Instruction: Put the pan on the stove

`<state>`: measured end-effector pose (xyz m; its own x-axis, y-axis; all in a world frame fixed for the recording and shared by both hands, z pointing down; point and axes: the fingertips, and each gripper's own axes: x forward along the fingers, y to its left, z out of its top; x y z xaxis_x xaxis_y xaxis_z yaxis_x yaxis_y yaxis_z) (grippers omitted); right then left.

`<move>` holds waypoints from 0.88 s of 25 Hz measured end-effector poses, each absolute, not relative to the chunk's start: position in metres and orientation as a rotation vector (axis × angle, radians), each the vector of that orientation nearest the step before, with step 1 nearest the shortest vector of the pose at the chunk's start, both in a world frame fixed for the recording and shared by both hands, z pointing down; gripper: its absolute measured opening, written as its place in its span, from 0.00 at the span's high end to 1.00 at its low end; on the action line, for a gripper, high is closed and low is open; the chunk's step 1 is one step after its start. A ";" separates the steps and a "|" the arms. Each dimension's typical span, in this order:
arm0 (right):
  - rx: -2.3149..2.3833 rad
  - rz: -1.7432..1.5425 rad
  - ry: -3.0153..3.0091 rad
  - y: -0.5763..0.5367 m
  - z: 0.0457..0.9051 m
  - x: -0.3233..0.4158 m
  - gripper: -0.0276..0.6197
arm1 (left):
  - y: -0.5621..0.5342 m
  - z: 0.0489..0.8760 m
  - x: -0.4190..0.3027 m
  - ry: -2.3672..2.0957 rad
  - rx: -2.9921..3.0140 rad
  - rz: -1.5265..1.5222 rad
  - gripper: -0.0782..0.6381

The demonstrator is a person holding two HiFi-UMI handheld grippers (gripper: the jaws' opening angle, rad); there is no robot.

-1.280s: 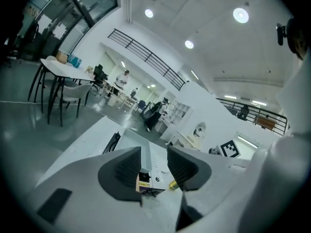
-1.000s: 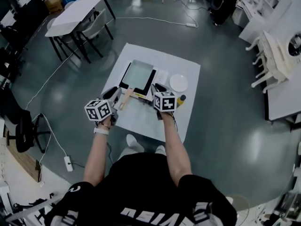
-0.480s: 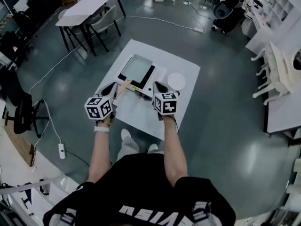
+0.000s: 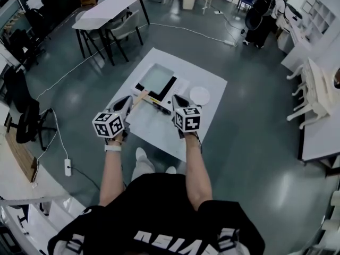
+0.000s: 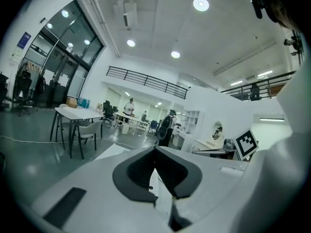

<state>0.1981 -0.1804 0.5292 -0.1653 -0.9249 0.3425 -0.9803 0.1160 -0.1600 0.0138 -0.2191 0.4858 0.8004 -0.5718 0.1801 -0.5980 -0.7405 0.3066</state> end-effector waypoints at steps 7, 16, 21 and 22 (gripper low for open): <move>1.886 0.500 -2.220 -0.171 0.535 0.195 0.96 | -0.208 0.493 0.022 -0.870 2.654 0.136 0.89; 1.879 0.509 -2.208 -0.158 0.539 0.202 0.96 | -0.194 0.498 0.041 -0.831 2.661 0.151 0.89; 1.872 0.511 -2.217 -0.155 0.541 0.206 0.96 | -0.187 0.502 0.050 -0.830 2.665 0.170 0.89; 1.868 0.512 -2.217 -0.154 0.541 0.206 0.96 | -0.186 0.502 0.051 -0.831 2.666 0.174 0.89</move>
